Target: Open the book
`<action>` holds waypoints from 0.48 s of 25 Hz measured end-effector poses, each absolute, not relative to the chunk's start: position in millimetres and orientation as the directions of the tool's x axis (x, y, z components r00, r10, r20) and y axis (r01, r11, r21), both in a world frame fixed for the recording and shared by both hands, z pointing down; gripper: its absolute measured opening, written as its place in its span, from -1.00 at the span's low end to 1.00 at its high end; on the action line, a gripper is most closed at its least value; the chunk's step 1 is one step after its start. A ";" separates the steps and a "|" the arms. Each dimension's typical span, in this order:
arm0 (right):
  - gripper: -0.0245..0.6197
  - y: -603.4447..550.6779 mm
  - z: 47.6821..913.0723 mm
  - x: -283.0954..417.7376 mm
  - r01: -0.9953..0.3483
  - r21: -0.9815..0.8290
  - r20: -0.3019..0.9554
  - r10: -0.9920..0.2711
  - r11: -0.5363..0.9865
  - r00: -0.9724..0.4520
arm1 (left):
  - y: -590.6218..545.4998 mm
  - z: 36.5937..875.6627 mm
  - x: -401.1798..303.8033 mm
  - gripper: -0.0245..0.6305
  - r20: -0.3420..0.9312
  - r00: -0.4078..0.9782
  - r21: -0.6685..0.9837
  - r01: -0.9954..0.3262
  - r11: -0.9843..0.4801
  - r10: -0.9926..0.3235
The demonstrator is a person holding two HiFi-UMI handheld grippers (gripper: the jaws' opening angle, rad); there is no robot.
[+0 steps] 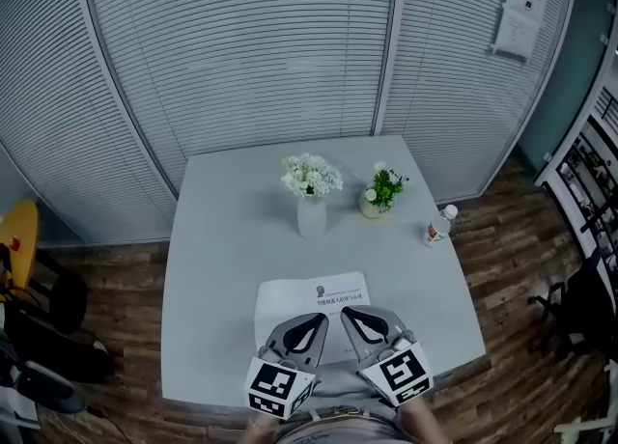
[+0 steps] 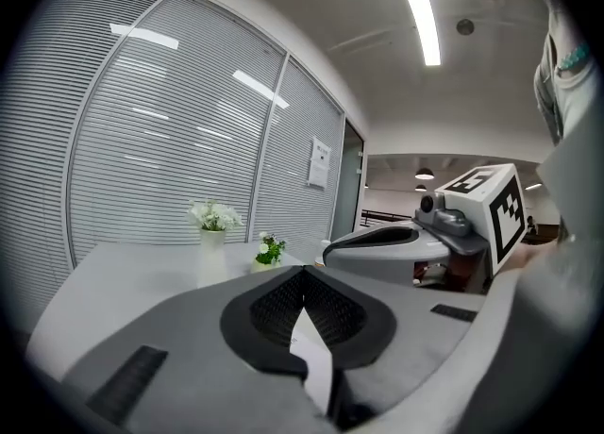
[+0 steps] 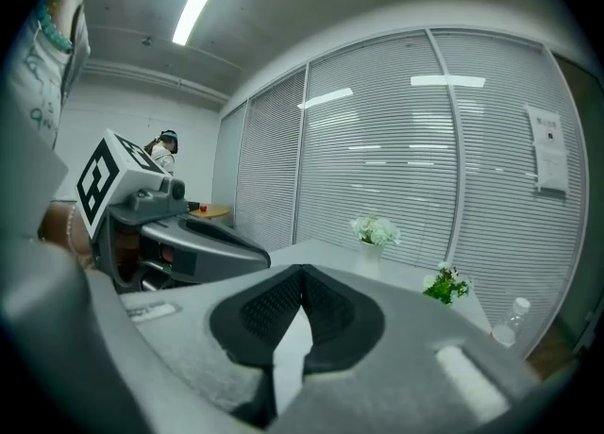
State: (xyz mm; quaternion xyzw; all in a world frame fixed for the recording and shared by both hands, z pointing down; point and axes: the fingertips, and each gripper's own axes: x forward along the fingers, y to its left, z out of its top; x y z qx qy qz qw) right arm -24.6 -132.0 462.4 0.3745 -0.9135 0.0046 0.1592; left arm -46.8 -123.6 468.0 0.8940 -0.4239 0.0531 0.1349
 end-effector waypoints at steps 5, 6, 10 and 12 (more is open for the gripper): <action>-0.92 -134.0 460.0 -25.2 -0.696 0.105 0.288 -0.692 0.710 -0.662 | -125.3 470.8 -50.4 -0.93 0.215 0.617 0.199 -0.786 -0.585 -0.757; -0.92 -133.4 460.1 -25.3 -0.697 0.103 0.293 -0.691 0.710 -0.660 | -124.9 472.3 -50.1 -0.93 0.218 0.618 0.203 -0.785 -0.585 -0.755; -0.92 -133.2 467.4 -21.5 -0.702 0.110 0.304 -0.696 0.704 -0.650 | -124.4 474.0 -48.4 -0.93 0.219 0.624 0.209 -0.781 -0.589 -0.750; -0.92 -134.8 471.8 -19.5 -0.703 0.117 0.306 -0.698 0.702 -0.647 | -126.0 473.9 -47.2 -0.93 0.215 0.628 0.210 -0.777 -0.593 -0.747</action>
